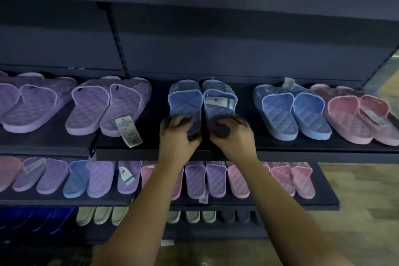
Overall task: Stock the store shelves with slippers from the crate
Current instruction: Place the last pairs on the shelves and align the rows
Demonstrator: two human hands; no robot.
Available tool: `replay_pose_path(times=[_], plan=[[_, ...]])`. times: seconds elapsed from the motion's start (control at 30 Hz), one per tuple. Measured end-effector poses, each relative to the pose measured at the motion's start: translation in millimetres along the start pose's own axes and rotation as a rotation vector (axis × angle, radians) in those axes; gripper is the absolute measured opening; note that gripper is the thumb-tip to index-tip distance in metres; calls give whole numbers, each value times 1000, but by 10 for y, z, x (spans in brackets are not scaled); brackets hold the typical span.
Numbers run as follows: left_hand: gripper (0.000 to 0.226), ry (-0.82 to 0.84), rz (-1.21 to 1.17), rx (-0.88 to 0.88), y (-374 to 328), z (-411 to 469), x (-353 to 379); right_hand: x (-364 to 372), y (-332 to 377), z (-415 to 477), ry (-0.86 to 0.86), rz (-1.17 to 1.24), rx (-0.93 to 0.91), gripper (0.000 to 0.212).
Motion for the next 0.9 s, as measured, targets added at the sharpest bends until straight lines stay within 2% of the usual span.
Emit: replay_pose_path(times=[0.17, 0.37, 0.47, 0.57, 0.7, 0.8, 0.9], plan=[[47, 15, -17, 29, -306, 32, 201, -234, -228, -69, -58, -30, 64, 39], [48, 90, 39, 50, -541, 50, 325, -324, -456, -137, -5, -116, 108, 52], [51, 126, 63, 54, -491, 13, 230, -297, -394, -99, -73, -87, 35, 42], [48, 63, 87, 25, -360, -18, -4, -190, -191, -36, -95, -11, -47, 34], [36, -126, 114, 19, -47, -33, -419, 61, 191, 45, -16, 143, -76, 31], [33, -235, 150, -27, 296, -55, -702, 312, 477, 83, 70, 170, -116, 31], [34, -249, 189, -79, 714, -81, -950, 604, 781, 137, 149, 162, -148, 38]])
Point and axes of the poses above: each hand's wrist, its own z-axis towards the middle knuckle, its own x-axis out of the palm, y = z × x, the point moved 2 cm from there along z, towards the middle knuckle, and after that the axes turned 7 degrees about y, right-handed, at the moved point
